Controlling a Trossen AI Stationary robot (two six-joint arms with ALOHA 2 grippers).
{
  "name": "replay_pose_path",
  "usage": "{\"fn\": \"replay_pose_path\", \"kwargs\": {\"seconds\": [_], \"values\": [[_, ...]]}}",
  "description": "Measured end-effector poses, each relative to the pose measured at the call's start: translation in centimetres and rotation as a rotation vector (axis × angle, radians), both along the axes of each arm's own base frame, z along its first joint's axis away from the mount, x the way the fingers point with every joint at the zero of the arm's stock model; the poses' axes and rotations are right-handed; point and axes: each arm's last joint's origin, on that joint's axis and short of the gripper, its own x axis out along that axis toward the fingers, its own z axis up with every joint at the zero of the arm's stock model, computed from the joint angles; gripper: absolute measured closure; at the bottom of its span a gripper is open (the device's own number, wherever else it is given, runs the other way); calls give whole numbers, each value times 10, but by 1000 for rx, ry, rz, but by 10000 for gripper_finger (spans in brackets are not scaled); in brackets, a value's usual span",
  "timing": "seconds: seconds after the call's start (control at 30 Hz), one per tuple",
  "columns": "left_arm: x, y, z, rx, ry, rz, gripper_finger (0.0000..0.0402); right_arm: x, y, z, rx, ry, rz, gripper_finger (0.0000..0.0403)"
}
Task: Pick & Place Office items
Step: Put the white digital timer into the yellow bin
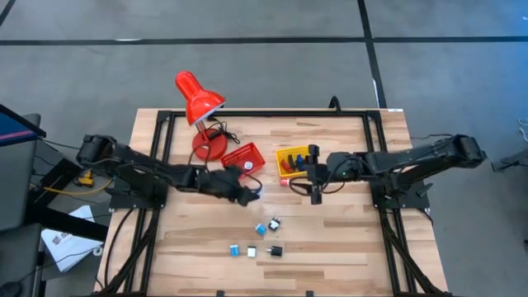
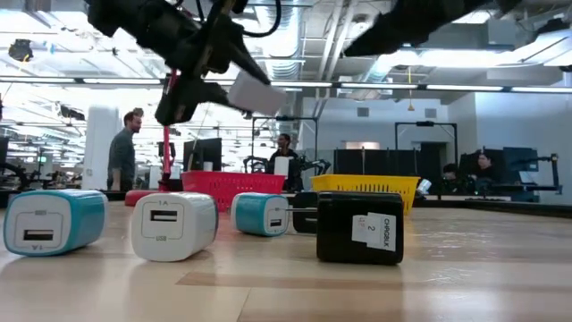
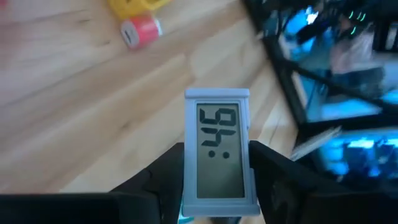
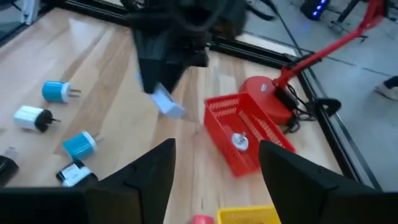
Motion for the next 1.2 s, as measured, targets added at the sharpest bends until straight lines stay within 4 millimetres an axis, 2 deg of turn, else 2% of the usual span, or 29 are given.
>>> {"fn": "replay_pose_path", "kwargs": {"seconds": [0.17, 0.4, 0.63, 0.77, 0.93, 1.07, 1.2], "values": [[3, 9, 10, -50, -85, 2, 250, 25, 8, 8, -61, 60, 48, 200], [6, 10, 15, -84, -139, 1, 240, 69, 23, 1, -183, 225, 160, 221], [6, 10, 15, -84, -133, 0, 247, 100, 34, 3, -274, 239, 236, 231], [7, 10, 16, -86, -150, -1, 235, 108, 40, -2, -291, 268, 307, 236], [7, 10, 15, -87, -146, 0, 246, 116, 38, -8, -281, 299, 307, 256], [7, 10, 16, -86, -151, -1, 246, 118, 38, -5, -281, 295, 304, 300], [7, 10, 17, -83, -157, -4, 223, 117, 38, -6, -284, 306, 307, 357]]}}
